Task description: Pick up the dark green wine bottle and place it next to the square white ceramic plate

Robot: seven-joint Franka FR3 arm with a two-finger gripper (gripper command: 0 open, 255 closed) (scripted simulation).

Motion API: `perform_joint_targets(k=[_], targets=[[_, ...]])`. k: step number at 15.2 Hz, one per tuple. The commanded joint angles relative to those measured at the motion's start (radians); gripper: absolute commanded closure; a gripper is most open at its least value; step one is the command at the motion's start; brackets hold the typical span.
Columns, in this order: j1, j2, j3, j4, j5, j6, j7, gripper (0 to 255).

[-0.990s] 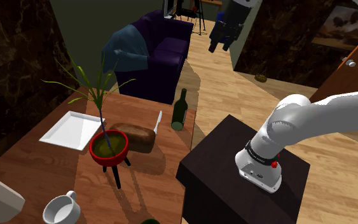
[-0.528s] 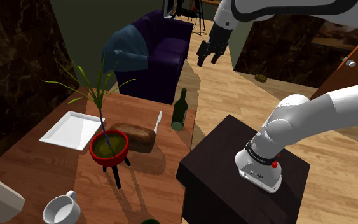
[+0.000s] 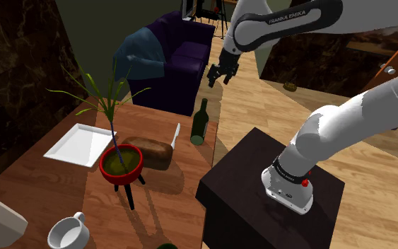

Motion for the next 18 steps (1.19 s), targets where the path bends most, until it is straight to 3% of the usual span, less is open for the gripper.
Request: perform_joint_targets(k=[1,9,18], targets=[[-0.001,0.075,-0.001,-0.007,0.001,0.080,0.000,0],[-0.010,0.383,-0.018,0.041,0.014,0.327,-0.016,0],[-0.007,0.501,-0.015,0.039,0.039,0.446,-0.034,0]])
